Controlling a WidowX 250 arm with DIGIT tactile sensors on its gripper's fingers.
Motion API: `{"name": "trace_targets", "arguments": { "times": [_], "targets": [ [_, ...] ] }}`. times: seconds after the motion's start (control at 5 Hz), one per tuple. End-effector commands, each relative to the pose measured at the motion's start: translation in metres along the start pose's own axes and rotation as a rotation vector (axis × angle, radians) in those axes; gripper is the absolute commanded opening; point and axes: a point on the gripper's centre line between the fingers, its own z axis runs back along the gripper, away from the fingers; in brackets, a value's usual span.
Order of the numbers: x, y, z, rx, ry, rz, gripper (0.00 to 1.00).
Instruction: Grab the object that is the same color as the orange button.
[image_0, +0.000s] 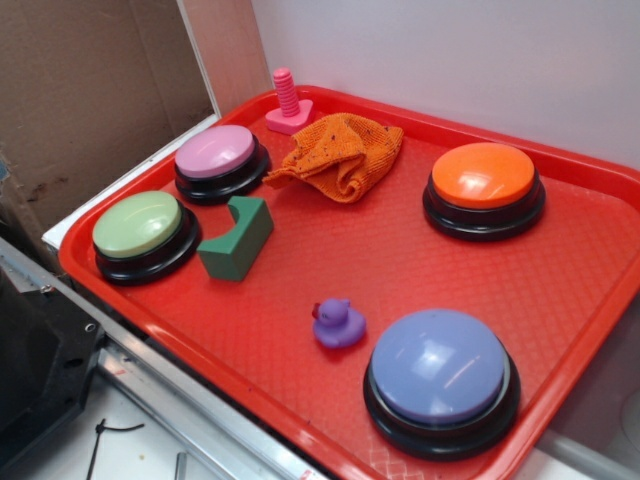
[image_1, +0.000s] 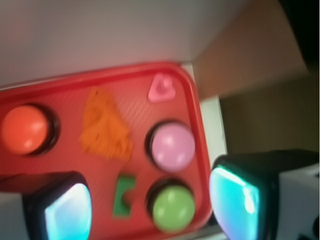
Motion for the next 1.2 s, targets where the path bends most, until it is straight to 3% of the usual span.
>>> {"name": "trace_targets", "arguments": {
  "times": [0.0, 0.2, 0.6, 0.8, 1.0],
  "targets": [
    [-0.021, -0.026, -0.079, 0.014, 0.053, -0.46, 1.0],
    [-0.031, -0.027, -0.103, 0.0, 0.076, -0.563, 1.0],
    [-0.018, -0.05, -0.102, -0.049, 0.042, -0.662, 1.0],
    [-0.017, -0.062, -0.109, -0.059, 0.065, -0.734, 1.0],
    [-0.023, -0.066, -0.126, -0.035, 0.115, -0.763, 1.0]
  ]
}}
